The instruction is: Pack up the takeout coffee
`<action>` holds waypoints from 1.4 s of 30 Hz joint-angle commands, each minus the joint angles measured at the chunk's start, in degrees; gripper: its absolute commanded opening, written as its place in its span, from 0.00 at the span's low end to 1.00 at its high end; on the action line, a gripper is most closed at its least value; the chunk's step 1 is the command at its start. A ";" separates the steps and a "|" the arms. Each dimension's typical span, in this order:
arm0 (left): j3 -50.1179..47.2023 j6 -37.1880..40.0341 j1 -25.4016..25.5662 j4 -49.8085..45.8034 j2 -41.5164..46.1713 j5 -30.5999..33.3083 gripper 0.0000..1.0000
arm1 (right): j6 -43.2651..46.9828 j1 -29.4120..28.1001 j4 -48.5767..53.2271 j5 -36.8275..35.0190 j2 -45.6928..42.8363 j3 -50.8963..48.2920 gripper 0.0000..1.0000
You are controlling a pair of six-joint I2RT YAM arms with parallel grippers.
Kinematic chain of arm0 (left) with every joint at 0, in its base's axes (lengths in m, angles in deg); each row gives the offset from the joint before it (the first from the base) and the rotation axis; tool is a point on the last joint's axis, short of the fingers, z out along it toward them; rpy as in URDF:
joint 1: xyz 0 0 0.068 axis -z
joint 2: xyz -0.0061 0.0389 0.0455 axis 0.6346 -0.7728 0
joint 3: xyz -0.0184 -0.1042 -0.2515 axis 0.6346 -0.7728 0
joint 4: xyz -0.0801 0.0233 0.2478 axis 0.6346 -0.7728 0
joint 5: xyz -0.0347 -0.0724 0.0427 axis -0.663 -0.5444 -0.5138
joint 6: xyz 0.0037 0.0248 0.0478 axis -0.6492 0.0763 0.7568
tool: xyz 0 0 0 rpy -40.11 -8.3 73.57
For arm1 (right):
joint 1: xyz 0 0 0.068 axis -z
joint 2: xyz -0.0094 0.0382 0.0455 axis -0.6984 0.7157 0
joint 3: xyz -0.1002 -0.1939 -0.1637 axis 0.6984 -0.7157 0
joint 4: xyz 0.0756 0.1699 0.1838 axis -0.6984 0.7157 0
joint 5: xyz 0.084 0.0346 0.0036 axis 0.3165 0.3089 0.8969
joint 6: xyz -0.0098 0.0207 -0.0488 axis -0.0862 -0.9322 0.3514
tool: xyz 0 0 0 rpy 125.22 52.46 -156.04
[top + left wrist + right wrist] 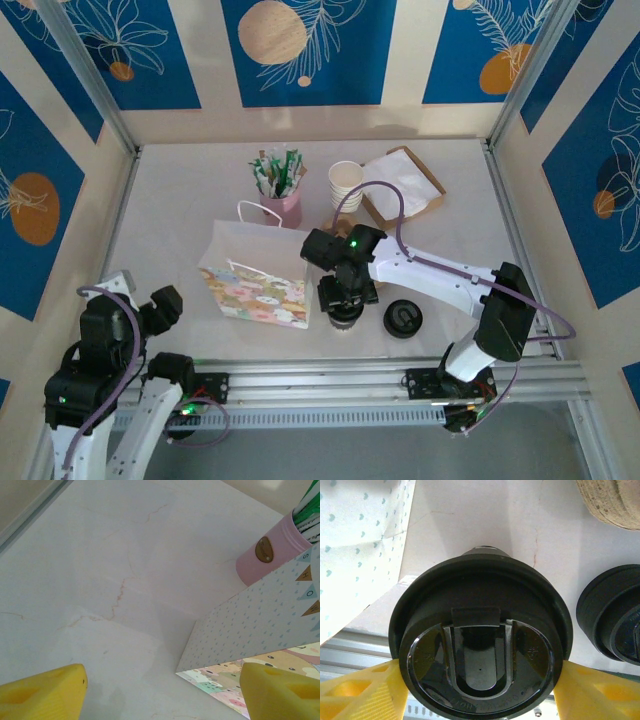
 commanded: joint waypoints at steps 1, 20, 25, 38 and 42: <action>-0.53 0.41 0.31 -0.12 0.47 0.84 0.80 | -0.40 -0.62 2.03 0.36 1.65 -1.96 0.72; -0.89 0.32 0.27 0.06 0.42 0.82 0.80 | -1.35 -0.79 5.30 -1.86 6.93 -5.84 0.68; -0.92 0.32 0.33 0.15 0.42 0.84 0.80 | -2.27 -0.89 5.19 -2.06 6.73 -6.37 0.67; -0.63 0.52 0.32 0.06 0.42 0.25 0.80 | -3.44 1.76 2.13 1.51 0.37 -6.32 0.67; -0.45 0.48 0.29 -0.09 0.42 0.14 0.80 | -4.04 1.74 2.43 0.95 -0.33 -5.64 0.67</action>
